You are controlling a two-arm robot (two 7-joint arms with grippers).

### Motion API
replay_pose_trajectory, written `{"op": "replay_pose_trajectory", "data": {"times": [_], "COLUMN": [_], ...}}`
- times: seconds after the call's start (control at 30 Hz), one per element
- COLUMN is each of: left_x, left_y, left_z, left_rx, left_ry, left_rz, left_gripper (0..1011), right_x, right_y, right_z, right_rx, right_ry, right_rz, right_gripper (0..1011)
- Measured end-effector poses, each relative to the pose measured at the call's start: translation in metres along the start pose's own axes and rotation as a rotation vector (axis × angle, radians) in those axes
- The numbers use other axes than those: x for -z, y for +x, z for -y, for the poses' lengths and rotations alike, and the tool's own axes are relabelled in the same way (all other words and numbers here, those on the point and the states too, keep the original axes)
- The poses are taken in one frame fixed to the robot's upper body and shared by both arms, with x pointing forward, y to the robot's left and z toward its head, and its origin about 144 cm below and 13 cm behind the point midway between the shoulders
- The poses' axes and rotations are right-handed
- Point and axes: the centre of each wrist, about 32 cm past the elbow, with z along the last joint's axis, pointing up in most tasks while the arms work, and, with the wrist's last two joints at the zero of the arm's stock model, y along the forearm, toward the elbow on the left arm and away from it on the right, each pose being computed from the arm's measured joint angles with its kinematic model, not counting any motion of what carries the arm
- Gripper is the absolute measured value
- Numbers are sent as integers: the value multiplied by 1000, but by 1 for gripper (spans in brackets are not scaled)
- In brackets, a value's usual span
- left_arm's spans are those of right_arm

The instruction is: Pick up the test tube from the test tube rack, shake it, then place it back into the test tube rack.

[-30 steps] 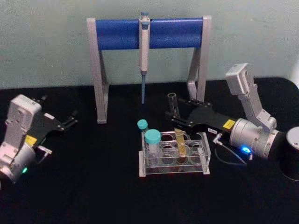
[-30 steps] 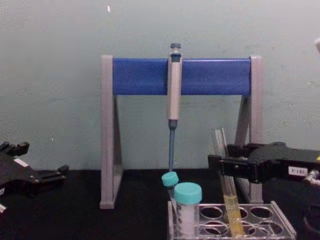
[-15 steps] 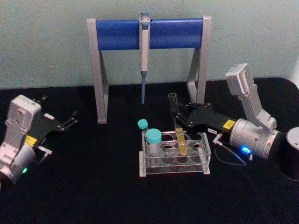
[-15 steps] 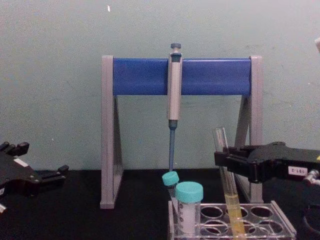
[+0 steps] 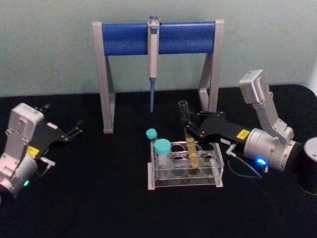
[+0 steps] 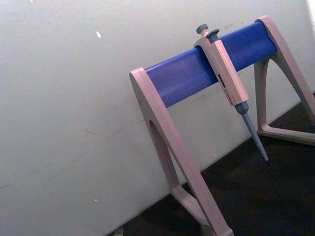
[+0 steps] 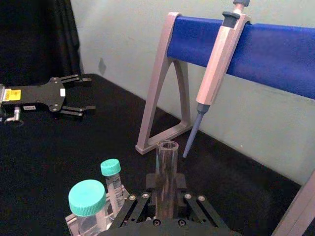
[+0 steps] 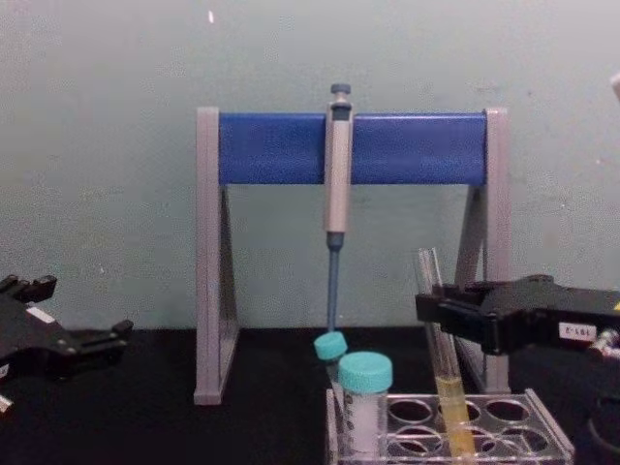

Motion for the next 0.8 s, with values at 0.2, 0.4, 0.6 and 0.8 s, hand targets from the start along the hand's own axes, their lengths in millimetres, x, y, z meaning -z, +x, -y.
{"op": "replay_pose_trajectory", "data": {"times": [0.2, 0.4, 0.6, 0.8], "left_x": [0, 0, 0, 0], "left_y": [0, 0, 0, 0], "left_z": [0, 0, 0, 0], "left_rx": [0, 0, 0, 0], "left_ry": [0, 0, 0, 0], "left_rz": [0, 0, 0, 0], "left_gripper": [1002, 1001, 1001, 1001], "right_x": [-3, -11, -22, -21], "right_y": [1, 3, 6, 6], "right_z": [6, 15, 28, 31], "right_rx": [-4, -13, 1, 28], "right_ry": [46, 125, 297, 401], "right_rz": [-3, -21, -25, 22], "right_gripper": [229, 228, 228, 228]}}
